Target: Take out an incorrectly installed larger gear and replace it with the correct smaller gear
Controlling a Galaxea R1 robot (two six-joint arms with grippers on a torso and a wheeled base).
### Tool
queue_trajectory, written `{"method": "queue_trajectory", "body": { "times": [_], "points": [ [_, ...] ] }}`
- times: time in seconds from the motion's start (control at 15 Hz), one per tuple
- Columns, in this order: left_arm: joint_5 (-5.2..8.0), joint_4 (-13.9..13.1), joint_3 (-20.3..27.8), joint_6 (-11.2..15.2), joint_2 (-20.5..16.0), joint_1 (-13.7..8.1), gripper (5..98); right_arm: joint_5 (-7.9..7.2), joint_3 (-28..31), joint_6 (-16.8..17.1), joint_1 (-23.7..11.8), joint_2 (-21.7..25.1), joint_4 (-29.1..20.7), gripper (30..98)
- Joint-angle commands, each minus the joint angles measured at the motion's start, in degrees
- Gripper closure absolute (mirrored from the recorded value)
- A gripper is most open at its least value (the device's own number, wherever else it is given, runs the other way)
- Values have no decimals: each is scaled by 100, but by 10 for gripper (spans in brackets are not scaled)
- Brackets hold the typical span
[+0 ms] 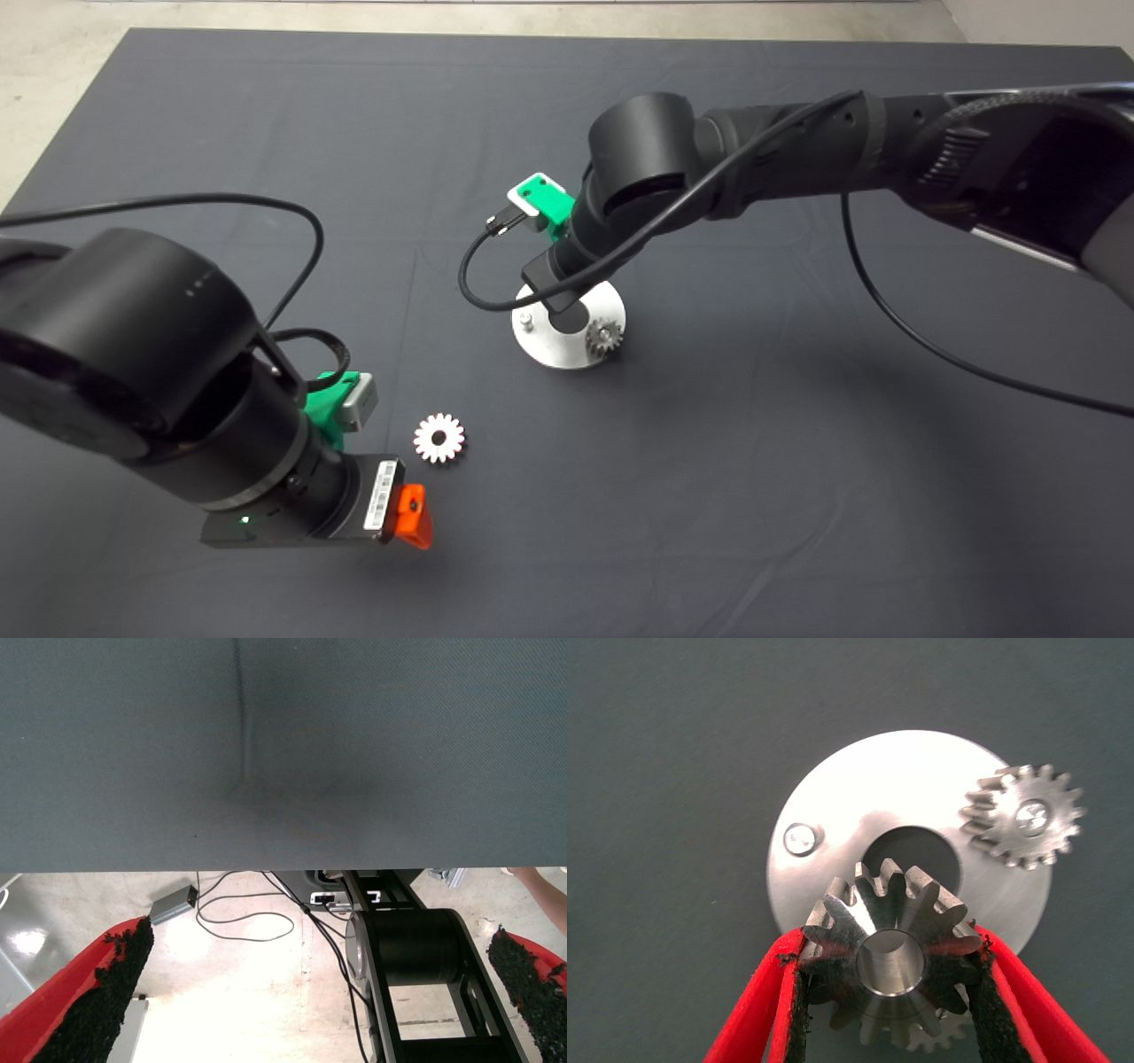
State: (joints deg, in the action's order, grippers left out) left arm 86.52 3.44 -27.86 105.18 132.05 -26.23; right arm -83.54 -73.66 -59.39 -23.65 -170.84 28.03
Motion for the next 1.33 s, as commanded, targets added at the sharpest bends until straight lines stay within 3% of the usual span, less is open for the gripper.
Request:
{"method": "queue_trajectory", "body": {
  "times": [0.0,0.27,0.4,0.53,0.67,0.93,1.07,1.27],
  "points": [
    [14,8,71,29,1,-66,60,57,-50,32,-114,-60,-201,890],
    [14,8,80,29,-7,-66,61,332,-24,33,-96,-60,-192,890],
    [14,-1,134,38,-16,-66,61,551,2,42,-96,-60,-182,890],
    [14,-1,150,38,-25,-66,61,585,3,42,-83,-69,-162,890],
    [14,-1,142,38,-16,-66,60,721,-30,77,-88,-78,-148,890],
    [14,-1,133,33,-7,-66,61,839,-216,510,-75,-104,-131,890],
    [14,-1,133,29,-7,-58,61,1024,-348,821,0,-104,-131,890],
    [14,-1,142,29,-7,-58,61,1095,-419,1114,71,-104,-52,890]
  ]
}}
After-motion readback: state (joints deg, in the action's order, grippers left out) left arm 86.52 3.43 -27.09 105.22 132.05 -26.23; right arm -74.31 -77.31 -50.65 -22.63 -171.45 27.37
